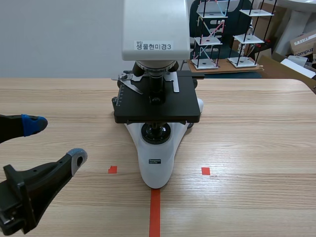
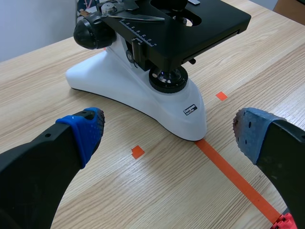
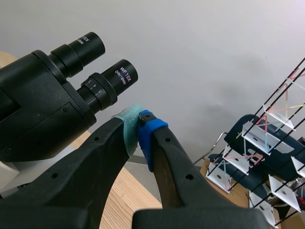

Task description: Return to the home posture

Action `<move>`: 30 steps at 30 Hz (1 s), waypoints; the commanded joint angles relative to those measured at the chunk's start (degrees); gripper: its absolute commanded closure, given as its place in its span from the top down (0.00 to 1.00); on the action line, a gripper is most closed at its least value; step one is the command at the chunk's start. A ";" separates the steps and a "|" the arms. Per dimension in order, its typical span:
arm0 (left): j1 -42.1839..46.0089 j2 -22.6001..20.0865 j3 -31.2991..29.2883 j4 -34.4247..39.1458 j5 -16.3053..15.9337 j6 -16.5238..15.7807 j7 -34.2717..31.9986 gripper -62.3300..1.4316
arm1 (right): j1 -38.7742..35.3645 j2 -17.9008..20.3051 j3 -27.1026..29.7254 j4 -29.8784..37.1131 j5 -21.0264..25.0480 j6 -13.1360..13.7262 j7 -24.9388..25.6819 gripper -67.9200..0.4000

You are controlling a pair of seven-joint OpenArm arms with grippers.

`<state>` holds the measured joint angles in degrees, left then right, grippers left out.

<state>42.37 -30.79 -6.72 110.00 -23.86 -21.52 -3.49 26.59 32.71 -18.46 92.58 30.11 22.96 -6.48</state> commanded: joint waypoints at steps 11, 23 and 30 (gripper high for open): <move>0.31 0.28 -0.20 0.52 -0.39 -0.11 -0.94 0.92 | 0.42 0.11 0.74 0.68 0.59 -0.42 1.29 0.01; 0.31 0.28 -0.20 0.52 -0.39 -0.11 -0.94 0.92 | 0.09 0.13 0.76 0.70 0.46 -0.46 1.44 0.01; 0.31 0.28 -0.20 0.52 -0.39 -0.11 -0.94 0.92 | -6.51 2.23 3.06 6.84 -3.67 -3.34 3.65 0.01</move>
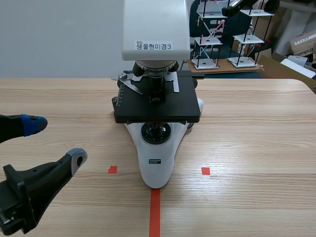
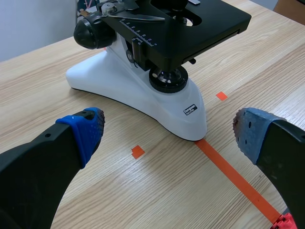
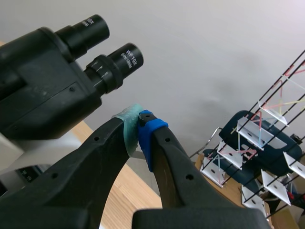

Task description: Return to the home posture

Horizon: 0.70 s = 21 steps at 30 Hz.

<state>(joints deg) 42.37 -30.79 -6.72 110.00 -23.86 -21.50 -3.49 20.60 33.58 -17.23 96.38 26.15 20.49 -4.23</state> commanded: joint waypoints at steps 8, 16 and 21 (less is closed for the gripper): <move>0.31 0.28 -0.20 0.52 -0.39 -0.13 -0.94 0.92 | -20.72 2.10 11.85 16.06 -0.44 -3.74 3.58 0.01; 0.31 0.28 -0.20 0.52 -0.39 -0.13 -0.94 0.92 | -45.53 1.97 17.97 20.57 -0.46 -4.22 19.80 0.45; 0.31 0.28 -0.20 0.52 -0.39 -0.13 -0.94 0.92 | -56.76 1.95 20.61 20.74 -0.48 -4.24 29.05 0.74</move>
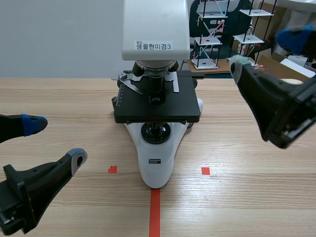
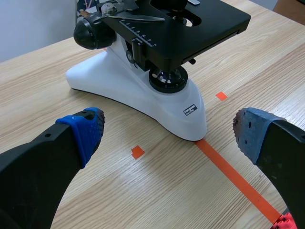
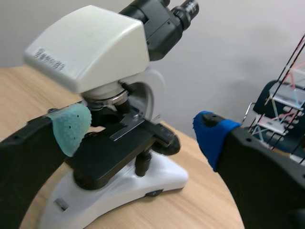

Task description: Return to the home posture

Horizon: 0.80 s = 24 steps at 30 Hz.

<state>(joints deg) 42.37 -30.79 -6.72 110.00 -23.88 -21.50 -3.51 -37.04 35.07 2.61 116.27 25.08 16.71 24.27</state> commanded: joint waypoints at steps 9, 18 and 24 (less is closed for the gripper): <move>0.31 0.28 -0.20 0.52 -0.37 -0.13 -0.92 0.92 | -11.30 0.46 2.34 0.83 -4.22 0.90 0.50 0.86; 0.31 0.28 -0.20 0.52 -0.37 -0.13 -0.94 0.92 | -15.50 0.46 2.29 0.39 -7.15 1.36 0.48 0.87; 0.31 0.28 -0.20 0.52 -0.37 -0.13 -0.94 0.92 | -15.50 0.48 2.29 0.13 -7.15 3.08 -1.09 0.89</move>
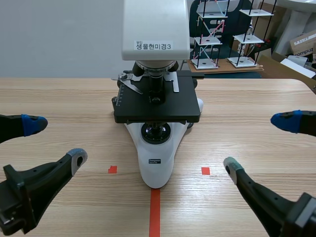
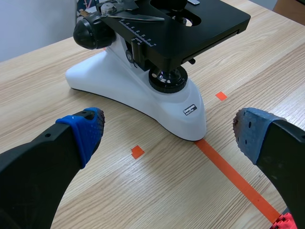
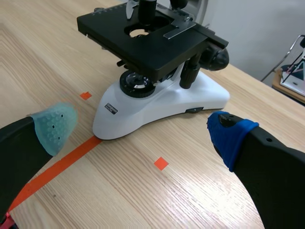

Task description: Return to the home posture

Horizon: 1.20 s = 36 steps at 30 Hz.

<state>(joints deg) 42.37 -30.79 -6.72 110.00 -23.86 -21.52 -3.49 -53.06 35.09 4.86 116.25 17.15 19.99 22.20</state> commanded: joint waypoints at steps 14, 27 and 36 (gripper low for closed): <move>0.31 0.28 -0.20 0.52 -0.39 -0.11 -0.96 0.92 | 0.52 0.46 0.04 0.15 -1.18 0.24 0.61 0.89; 0.31 0.28 -0.20 0.52 -0.39 -0.11 -0.96 0.92 | 0.52 0.46 0.02 0.15 -1.16 0.66 0.66 0.89; 0.31 0.28 -0.20 0.52 -0.39 -0.11 -0.96 0.92 | 0.52 0.46 0.02 0.15 -1.16 0.63 0.68 0.89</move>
<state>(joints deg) 42.37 -30.79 -6.72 110.00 -23.86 -21.50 -3.49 -53.04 35.09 4.86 116.25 15.55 20.60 21.98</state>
